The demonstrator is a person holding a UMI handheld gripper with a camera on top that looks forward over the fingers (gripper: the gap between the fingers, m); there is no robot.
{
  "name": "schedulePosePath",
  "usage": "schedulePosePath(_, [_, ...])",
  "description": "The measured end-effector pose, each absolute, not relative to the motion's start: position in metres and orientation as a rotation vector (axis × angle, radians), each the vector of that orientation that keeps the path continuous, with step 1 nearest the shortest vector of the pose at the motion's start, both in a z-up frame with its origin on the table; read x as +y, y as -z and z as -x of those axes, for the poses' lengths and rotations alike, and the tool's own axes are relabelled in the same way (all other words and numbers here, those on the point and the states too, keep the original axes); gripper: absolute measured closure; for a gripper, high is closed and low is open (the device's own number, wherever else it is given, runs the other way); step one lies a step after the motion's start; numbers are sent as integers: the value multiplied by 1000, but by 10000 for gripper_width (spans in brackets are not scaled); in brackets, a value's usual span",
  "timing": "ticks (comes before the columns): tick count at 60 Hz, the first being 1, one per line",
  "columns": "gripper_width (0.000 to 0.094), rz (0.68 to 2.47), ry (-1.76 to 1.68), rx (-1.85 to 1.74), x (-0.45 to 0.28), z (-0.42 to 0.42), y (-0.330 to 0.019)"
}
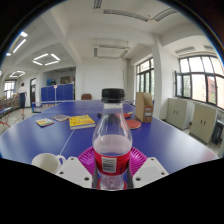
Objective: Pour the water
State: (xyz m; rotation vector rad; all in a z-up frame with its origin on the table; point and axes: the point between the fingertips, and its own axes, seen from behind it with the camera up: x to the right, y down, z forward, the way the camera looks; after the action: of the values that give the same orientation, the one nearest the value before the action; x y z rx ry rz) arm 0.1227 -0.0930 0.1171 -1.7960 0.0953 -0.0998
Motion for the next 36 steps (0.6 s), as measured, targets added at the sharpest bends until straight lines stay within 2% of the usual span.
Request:
schedulePosePath(6, [368, 1812, 111, 84, -90, -124, -106])
schedulePosePath(10, [63, 1898, 121, 88, -95, -125, -92])
schedulePosePath(12, [108, 1910, 129, 95, -97, -127, -91])
schedulePosePath(23, [71, 1955, 163, 174, -141, -132, -113])
schedulePosePath(36, [86, 1984, 230, 183, -243, -118, -170])
